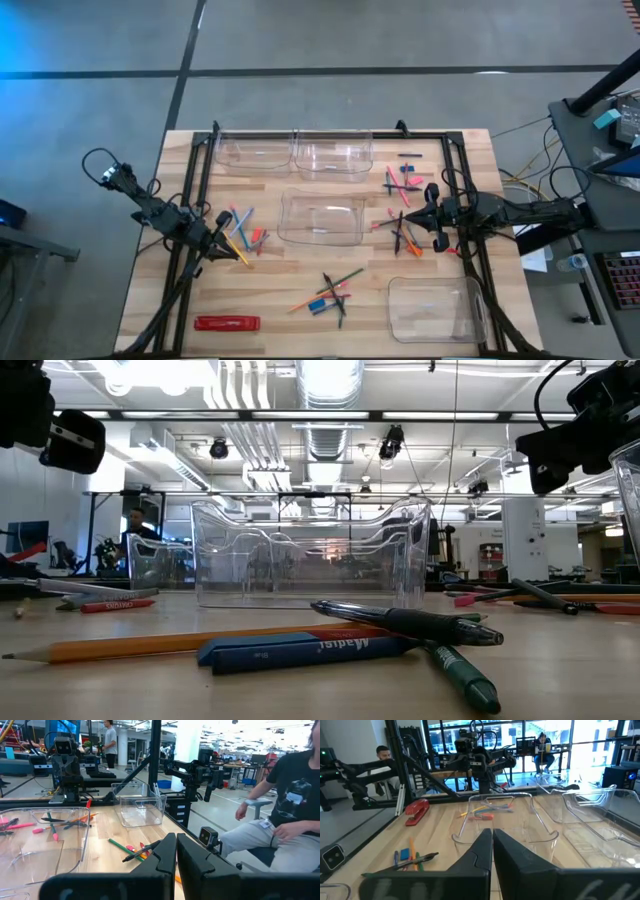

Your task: Sort crayons/erasers/pens/pencils in bins

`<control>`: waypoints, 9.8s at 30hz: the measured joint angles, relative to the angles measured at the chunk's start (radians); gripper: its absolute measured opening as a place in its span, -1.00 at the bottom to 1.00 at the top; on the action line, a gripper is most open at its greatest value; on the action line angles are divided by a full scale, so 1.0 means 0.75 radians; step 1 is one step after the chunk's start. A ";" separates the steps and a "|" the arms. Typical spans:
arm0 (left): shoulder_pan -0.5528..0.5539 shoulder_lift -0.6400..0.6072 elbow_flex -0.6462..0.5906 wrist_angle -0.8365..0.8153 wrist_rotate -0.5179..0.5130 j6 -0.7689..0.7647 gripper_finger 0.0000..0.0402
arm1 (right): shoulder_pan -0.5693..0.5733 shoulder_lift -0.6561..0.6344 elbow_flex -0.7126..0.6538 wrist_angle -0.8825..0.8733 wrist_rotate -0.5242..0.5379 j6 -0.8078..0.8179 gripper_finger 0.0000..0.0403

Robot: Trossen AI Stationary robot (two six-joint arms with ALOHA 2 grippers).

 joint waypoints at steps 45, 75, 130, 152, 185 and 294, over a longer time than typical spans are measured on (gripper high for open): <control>0.000 0.000 0.000 0.000 0.000 0.000 -1.00 | 0.000 0.000 0.000 0.000 0.000 0.000 -0.96; 0.000 0.000 0.000 0.000 0.000 0.000 -1.00 | 0.000 0.000 0.000 0.000 0.000 0.000 -0.96; 0.000 0.000 0.000 0.219 -0.018 0.368 -1.00 | 0.000 0.000 0.000 0.000 0.000 0.000 -0.96; 0.037 0.287 0.015 0.746 -1.150 0.408 -1.00 | 0.000 0.000 0.000 0.000 0.000 0.000 -0.96; 0.099 1.181 0.626 0.728 -1.251 0.316 -1.00 | 0.000 0.000 0.000 0.000 0.000 0.000 -0.96; 0.659 1.349 0.764 -1.458 0.088 -1.013 -0.91 | 0.000 0.001 0.000 0.000 0.000 0.000 -0.96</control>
